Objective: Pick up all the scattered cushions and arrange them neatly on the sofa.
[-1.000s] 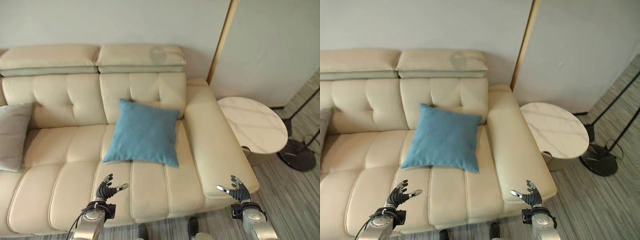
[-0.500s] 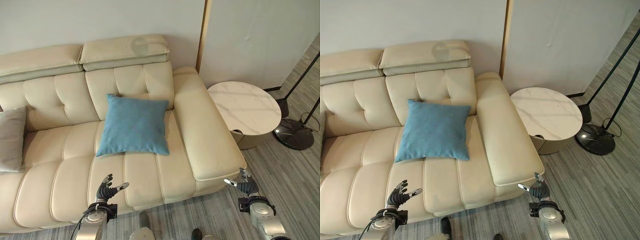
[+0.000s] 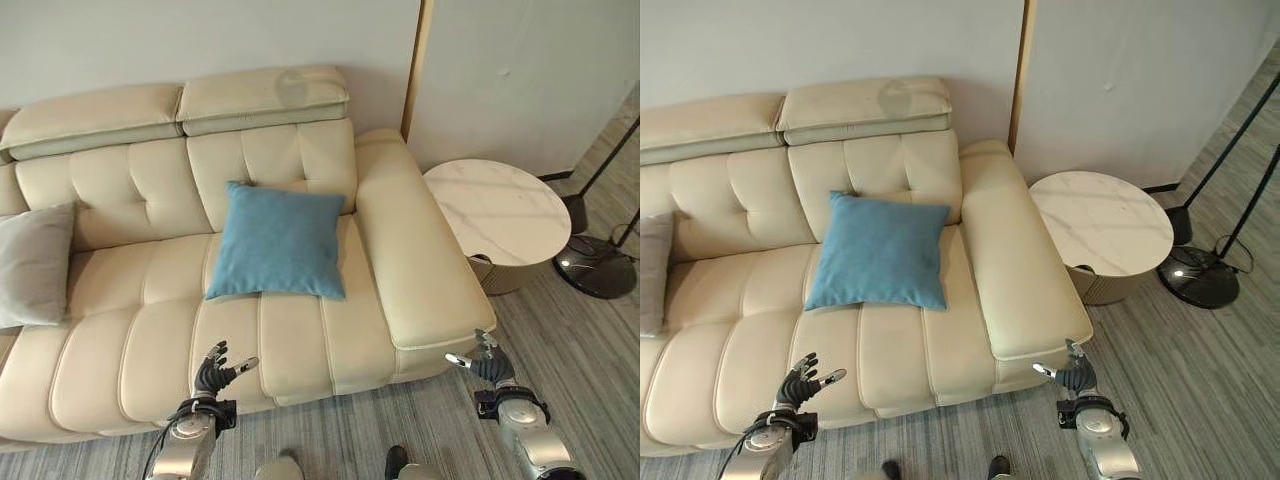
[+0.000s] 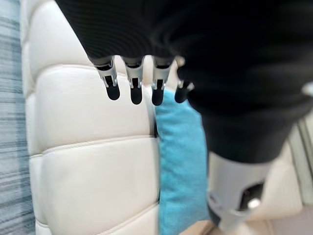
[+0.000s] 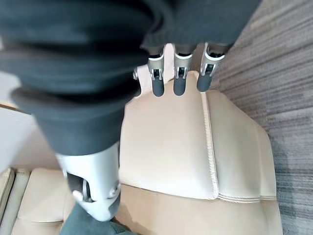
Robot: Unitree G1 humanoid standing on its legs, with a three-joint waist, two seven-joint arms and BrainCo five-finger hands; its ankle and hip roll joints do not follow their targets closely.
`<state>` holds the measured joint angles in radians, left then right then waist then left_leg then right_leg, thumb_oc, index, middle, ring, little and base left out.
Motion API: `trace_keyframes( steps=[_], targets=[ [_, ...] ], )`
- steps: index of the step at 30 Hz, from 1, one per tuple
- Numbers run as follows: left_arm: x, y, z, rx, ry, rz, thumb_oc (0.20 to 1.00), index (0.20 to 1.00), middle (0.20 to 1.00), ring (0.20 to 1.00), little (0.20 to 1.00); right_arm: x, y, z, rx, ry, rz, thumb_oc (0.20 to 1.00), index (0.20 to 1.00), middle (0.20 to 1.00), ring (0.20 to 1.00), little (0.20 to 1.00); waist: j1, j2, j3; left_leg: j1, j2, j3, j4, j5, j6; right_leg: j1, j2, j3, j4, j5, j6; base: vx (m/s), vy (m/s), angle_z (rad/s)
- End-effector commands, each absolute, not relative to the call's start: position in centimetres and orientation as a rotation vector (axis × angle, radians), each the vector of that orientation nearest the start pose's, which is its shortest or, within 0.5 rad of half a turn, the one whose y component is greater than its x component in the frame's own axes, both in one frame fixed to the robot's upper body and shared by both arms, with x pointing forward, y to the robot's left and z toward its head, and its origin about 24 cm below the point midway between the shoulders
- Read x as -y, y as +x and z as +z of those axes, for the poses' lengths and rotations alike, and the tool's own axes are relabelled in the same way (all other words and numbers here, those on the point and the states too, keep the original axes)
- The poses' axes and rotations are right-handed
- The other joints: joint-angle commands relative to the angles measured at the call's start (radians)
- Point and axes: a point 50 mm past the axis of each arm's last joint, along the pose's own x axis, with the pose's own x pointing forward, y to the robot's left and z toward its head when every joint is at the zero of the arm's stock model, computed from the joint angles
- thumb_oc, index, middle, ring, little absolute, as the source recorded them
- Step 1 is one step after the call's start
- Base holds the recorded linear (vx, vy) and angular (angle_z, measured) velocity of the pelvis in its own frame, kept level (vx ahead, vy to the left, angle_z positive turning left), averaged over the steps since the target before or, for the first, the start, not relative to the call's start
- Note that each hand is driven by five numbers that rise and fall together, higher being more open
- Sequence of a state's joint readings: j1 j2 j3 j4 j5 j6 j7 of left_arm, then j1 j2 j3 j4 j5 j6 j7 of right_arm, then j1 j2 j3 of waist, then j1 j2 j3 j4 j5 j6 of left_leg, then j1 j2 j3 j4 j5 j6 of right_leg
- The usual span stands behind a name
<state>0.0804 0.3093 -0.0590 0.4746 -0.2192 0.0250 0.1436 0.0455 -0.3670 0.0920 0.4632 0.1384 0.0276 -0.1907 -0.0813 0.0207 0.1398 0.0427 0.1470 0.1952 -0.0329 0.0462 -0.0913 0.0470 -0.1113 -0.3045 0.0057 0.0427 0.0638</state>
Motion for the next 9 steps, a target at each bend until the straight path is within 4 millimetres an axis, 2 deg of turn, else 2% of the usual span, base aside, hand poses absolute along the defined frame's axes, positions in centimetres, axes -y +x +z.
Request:
trace_keyframes(
  steps=[1, 9],
  targets=[
    [-24.6, 20.4, -5.5, -0.493, 0.174, 0.209, 1.000, 1.000, 1.000, 1.000, 1.000, 23.9, 23.3, -3.5, -0.392, -0.253, -0.204, 1.000, 1.000, 1.000, 1.000, 1.000, 0.020, -0.023, -0.041, -0.004, -0.024, -0.010, -0.020, -0.044, 0.006, -0.032, 0.018, 0.032, -0.011, -0.119, 0.031, 0.06, 0.134, 0.17],
    [-24.7, 19.6, -5.9, -0.527, 0.203, 0.183, 1.000, 1.000, 1.000, 1.000, 1.000, 23.2, 22.5, -4.7, -0.444, -0.242, -0.173, 1.000, 1.000, 1.000, 1.000, 1.000, 0.028, -0.033, -0.059, 0.041, -0.043, 0.004, -0.054, -0.058, 0.018, 0.002, 0.002, 0.047, -0.040, -0.095, 0.056, 0.03, 0.079, 0.03]
  ],
)
